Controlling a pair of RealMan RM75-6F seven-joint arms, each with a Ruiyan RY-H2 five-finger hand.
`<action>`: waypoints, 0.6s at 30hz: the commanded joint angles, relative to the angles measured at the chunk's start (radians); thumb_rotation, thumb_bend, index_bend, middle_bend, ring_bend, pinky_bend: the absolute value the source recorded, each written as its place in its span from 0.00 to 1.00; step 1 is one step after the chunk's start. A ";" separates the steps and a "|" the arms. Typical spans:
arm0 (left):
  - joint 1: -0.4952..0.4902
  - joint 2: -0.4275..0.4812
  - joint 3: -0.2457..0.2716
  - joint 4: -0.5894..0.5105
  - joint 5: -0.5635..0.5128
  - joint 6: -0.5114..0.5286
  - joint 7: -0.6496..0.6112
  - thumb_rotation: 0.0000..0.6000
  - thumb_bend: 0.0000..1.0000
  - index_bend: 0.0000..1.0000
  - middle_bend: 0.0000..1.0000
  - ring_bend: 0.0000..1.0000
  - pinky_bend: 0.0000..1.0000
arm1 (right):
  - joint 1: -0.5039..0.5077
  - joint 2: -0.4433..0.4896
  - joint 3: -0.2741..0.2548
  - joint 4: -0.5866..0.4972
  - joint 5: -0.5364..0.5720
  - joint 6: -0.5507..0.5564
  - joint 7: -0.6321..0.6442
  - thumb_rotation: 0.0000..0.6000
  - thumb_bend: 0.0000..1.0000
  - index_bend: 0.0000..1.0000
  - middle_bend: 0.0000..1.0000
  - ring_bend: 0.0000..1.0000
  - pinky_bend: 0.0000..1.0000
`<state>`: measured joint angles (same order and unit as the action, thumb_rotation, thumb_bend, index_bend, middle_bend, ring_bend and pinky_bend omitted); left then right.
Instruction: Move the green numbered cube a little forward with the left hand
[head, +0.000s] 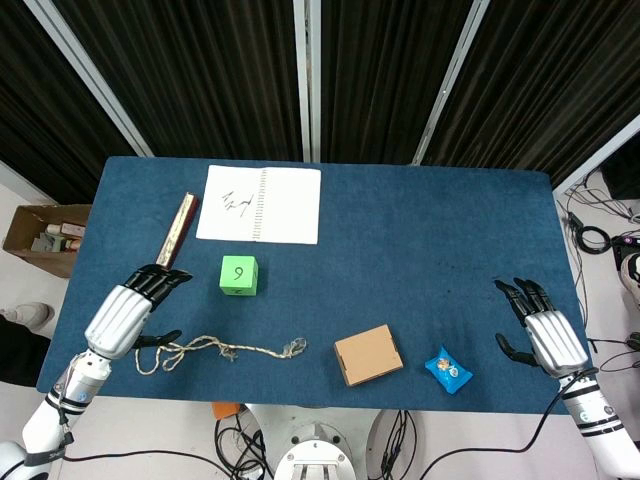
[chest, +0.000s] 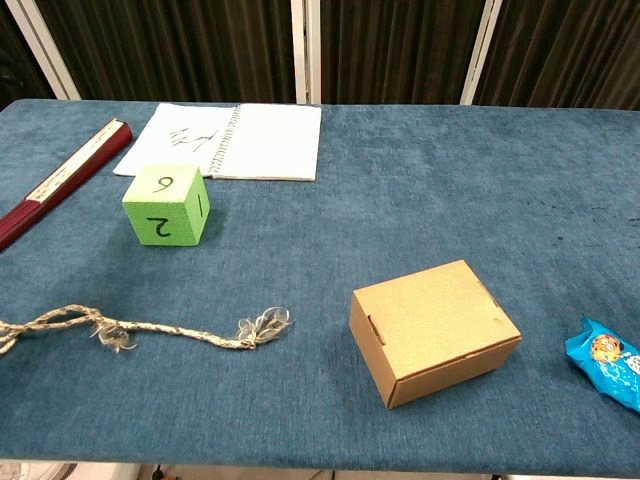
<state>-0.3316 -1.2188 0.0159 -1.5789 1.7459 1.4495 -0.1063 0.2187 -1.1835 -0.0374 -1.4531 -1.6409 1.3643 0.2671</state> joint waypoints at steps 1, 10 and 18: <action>-0.004 -0.002 -0.002 0.004 -0.002 -0.005 -0.004 1.00 0.06 0.18 0.21 0.22 0.20 | 0.003 -0.002 0.001 -0.001 0.004 -0.006 -0.001 1.00 0.32 0.04 0.16 0.00 0.02; -0.132 0.012 -0.088 0.019 -0.103 -0.192 -0.016 1.00 0.06 0.20 0.35 0.32 0.34 | -0.014 0.028 0.006 -0.027 0.010 0.023 -0.019 1.00 0.32 0.04 0.16 0.00 0.02; -0.397 0.039 -0.210 0.019 -0.361 -0.655 0.058 1.00 0.58 0.22 0.81 0.85 0.96 | -0.037 0.068 0.009 -0.066 -0.001 0.073 -0.040 1.00 0.32 0.04 0.16 0.00 0.02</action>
<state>-0.5900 -1.1970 -0.1261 -1.5665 1.5367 1.0112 -0.0912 0.1830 -1.1176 -0.0290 -1.5178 -1.6412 1.4358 0.2272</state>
